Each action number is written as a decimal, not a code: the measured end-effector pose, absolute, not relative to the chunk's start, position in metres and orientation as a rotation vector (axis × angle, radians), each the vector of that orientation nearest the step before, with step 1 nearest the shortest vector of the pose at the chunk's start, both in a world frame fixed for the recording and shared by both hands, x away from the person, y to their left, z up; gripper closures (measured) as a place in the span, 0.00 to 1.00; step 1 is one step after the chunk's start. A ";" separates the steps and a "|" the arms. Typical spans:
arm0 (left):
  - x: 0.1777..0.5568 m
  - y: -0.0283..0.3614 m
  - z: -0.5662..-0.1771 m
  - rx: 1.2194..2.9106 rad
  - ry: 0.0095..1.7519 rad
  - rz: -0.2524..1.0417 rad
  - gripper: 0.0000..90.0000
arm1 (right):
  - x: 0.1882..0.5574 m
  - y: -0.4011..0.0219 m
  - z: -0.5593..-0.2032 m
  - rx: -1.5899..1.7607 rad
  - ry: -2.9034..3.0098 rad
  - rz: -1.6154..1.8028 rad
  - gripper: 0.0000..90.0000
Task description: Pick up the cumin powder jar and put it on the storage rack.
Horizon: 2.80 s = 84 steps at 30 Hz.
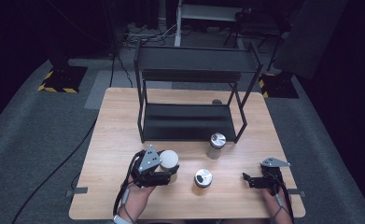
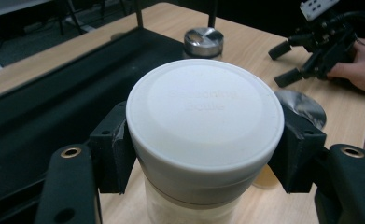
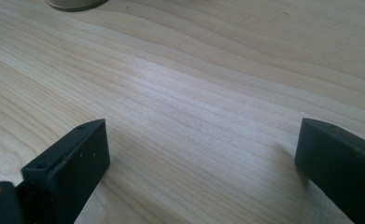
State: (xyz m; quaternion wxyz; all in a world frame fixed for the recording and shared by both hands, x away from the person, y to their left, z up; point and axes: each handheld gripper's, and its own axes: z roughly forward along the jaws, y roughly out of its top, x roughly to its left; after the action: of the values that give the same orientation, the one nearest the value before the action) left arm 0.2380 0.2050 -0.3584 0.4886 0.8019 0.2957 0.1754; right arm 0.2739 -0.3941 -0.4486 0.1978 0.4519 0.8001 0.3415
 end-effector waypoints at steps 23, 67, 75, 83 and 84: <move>0.314 0.191 -0.301 1.884 0.780 0.420 0.37 | 0.274 -0.394 -0.449 1.264 2.239 0.955 0.03; 0.407 0.161 -0.361 1.942 1.032 0.557 0.37 | 0.274 -0.394 -0.449 1.265 2.239 0.955 0.03; 0.413 0.159 -0.367 1.953 1.042 0.547 0.37 | 0.274 -0.394 -0.449 1.265 2.239 0.955 0.03; 0.413 0.159 -0.371 1.934 1.028 0.561 0.35 | 0.274 -0.394 -0.449 1.265 2.239 0.955 0.03; 0.411 0.158 -0.371 1.930 1.030 0.577 0.32 | 0.274 -0.394 -0.449 1.265 2.239 0.955 0.03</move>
State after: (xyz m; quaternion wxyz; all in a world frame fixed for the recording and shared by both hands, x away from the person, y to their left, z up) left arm 0.4112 0.1584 -0.3710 0.4256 0.7719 0.4121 0.2308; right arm 0.2738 -0.3939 -0.4486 0.1980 0.4520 0.8000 0.3414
